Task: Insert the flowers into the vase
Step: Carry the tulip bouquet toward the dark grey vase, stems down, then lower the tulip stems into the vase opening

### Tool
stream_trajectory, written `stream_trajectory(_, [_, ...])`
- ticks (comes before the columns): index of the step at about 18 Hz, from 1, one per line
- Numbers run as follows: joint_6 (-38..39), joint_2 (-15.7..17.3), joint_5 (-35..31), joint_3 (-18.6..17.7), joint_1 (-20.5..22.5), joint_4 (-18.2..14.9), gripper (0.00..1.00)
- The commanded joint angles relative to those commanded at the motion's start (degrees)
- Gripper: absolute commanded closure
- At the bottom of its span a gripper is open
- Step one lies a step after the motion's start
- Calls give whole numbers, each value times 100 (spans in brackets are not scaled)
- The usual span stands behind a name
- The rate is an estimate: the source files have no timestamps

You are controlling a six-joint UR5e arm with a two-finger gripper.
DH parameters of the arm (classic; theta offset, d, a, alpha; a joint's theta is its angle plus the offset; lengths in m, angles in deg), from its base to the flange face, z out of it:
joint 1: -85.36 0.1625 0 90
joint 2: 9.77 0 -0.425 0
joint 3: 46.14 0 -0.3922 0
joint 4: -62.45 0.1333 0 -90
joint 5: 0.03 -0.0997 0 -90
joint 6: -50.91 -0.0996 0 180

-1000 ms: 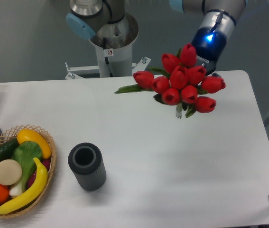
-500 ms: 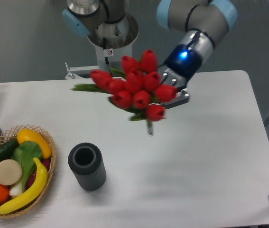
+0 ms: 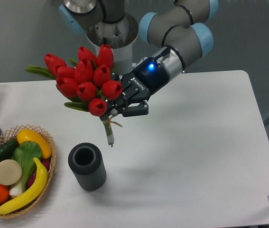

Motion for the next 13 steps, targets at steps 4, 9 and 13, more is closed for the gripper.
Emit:
stream_trajectory(4, [-9, -123, 202, 35, -150, 0, 91])
stream_trajectory(9, [-35, -457, 211, 194, -282, 0, 91])
stream_trajectory(13, [-35, -536, 203, 194, -308, -9, 91])
